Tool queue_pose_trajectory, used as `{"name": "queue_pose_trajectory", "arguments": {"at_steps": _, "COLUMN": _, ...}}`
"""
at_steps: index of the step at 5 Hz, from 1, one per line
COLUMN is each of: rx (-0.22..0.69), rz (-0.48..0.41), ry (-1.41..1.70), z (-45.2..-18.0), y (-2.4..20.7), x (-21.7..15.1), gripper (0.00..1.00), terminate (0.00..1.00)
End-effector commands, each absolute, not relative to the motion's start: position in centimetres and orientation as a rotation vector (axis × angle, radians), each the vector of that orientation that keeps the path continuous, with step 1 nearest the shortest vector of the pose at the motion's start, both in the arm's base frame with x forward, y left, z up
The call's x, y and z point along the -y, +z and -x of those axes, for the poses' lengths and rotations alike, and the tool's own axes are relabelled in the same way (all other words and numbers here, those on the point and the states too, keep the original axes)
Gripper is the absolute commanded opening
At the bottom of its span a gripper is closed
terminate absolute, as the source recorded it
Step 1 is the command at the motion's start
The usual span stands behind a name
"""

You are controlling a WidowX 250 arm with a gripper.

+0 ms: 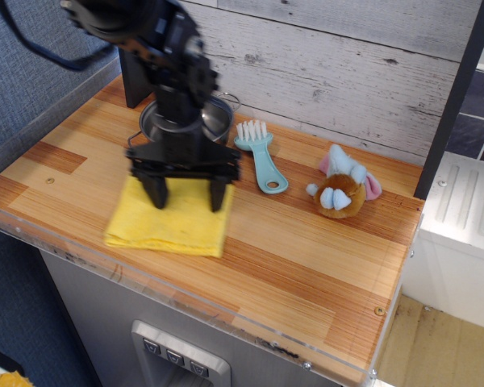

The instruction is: Move the cloth to the left edge of the counter.

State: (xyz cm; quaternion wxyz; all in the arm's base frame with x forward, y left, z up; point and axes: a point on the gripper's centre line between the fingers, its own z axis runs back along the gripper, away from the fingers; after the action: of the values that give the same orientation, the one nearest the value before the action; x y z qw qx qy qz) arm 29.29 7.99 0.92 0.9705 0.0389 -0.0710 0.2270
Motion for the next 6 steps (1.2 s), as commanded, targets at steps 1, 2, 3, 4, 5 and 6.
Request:
{"name": "queue_pose_trajectory", "arguments": {"at_steps": 1, "rx": 0.152, "rz": -0.098, "ry": 0.573, "z": -28.7, "y": 2.1, "x": -14.1, "gripper": 1.00, "terminate": 0.00}}
{"name": "queue_pose_trajectory", "arguments": {"at_steps": 2, "rx": 0.160, "rz": -0.103, "ry": 0.619, "z": -28.7, "y": 2.6, "x": -16.2, "gripper": 1.00, "terminate": 0.00}}
{"name": "queue_pose_trajectory", "arguments": {"at_steps": 3, "rx": 0.158, "rz": -0.102, "ry": 0.624, "z": -28.8, "y": 2.7, "x": -16.6, "gripper": 1.00, "terminate": 0.00}}
{"name": "queue_pose_trajectory", "arguments": {"at_steps": 4, "rx": 0.173, "rz": -0.082, "ry": 0.615, "z": -29.1, "y": 2.9, "x": -15.9, "gripper": 1.00, "terminate": 0.00}}
{"name": "queue_pose_trajectory", "arguments": {"at_steps": 5, "rx": 0.202, "rz": -0.058, "ry": 0.596, "z": -29.7, "y": 3.7, "x": -14.9, "gripper": 1.00, "terminate": 0.00}}
{"name": "queue_pose_trajectory", "arguments": {"at_steps": 6, "rx": 0.267, "rz": -0.045, "ry": 0.574, "z": -30.9, "y": 6.3, "x": -13.9, "gripper": 1.00, "terminate": 0.00}}
